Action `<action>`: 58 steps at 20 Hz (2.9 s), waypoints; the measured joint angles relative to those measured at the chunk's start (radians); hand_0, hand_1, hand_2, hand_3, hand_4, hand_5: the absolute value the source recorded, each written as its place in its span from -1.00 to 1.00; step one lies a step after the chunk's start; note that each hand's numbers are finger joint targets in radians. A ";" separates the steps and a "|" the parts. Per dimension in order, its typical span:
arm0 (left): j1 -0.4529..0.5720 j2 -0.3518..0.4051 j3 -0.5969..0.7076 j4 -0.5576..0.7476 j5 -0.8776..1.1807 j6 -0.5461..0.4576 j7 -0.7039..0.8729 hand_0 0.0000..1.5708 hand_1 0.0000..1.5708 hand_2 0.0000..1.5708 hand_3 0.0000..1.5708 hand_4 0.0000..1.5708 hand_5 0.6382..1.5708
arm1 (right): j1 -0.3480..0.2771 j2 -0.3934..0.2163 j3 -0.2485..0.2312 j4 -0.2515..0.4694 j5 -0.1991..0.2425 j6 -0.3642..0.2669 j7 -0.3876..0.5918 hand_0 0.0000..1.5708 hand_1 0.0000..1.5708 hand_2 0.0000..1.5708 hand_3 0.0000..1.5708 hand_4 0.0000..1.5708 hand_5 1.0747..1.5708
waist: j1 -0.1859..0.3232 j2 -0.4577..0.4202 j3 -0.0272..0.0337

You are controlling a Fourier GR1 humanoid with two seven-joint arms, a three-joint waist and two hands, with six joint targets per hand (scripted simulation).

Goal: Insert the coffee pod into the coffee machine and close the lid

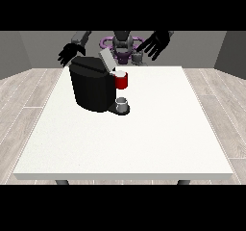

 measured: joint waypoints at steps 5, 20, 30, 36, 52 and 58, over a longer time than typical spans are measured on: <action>0.129 -0.090 0.095 -0.001 0.134 -0.006 -0.044 -1.00 -1.00 -1.00 -1.00 -1.00 1.00 | 0.065 -0.025 -0.008 -0.019 -0.007 0.023 0.008 -1.00 -1.00 -1.00 -1.00 -0.55 1.00 | 0.056 -0.114 -0.0003; 0.392 -0.224 0.164 -0.087 0.329 -0.067 -0.062 -1.00 -1.00 -1.00 -1.00 -0.93 1.00 | 0.009 -0.140 0.015 -0.148 -0.038 0.165 0.122 -1.00 -1.00 -1.00 -1.00 -1.00 1.00 | 0.206 -0.260 0.0003; 0.512 -0.283 0.118 -0.257 0.421 -0.100 -0.038 -1.00 -1.00 -1.00 -1.00 -0.86 1.00 | -0.086 -0.149 0.051 -0.115 0.010 0.195 0.109 -1.00 -1.00 -1.00 -1.00 -1.00 1.00 | 0.291 -0.204 0.0006; 0.588 -0.287 0.087 -0.391 0.468 -0.096 0.010 -1.00 -1.00 -1.00 -1.00 -1.00 1.00 | -0.131 -0.142 0.049 -0.073 0.005 0.224 0.112 -1.00 -1.00 -1.00 -1.00 -1.00 1.00 | 0.297 -0.160 0.0009; 0.719 -0.274 -0.018 -0.674 0.557 -0.019 0.102 -1.00 -1.00 -1.00 -1.00 -1.00 1.00 | -0.324 -0.132 0.005 0.149 0.016 0.239 0.058 -1.00 -1.00 -1.00 -1.00 -1.00 1.00 | 0.284 -0.019 0.0008; 0.746 -0.250 -0.018 -0.717 0.582 -0.007 0.100 -1.00 -1.00 -1.00 -1.00 -1.00 1.00 | -0.379 -0.129 0.016 0.190 0.044 0.250 0.038 -1.00 -1.00 -1.00 -1.00 -1.00 1.00 | 0.268 0.003 -0.0004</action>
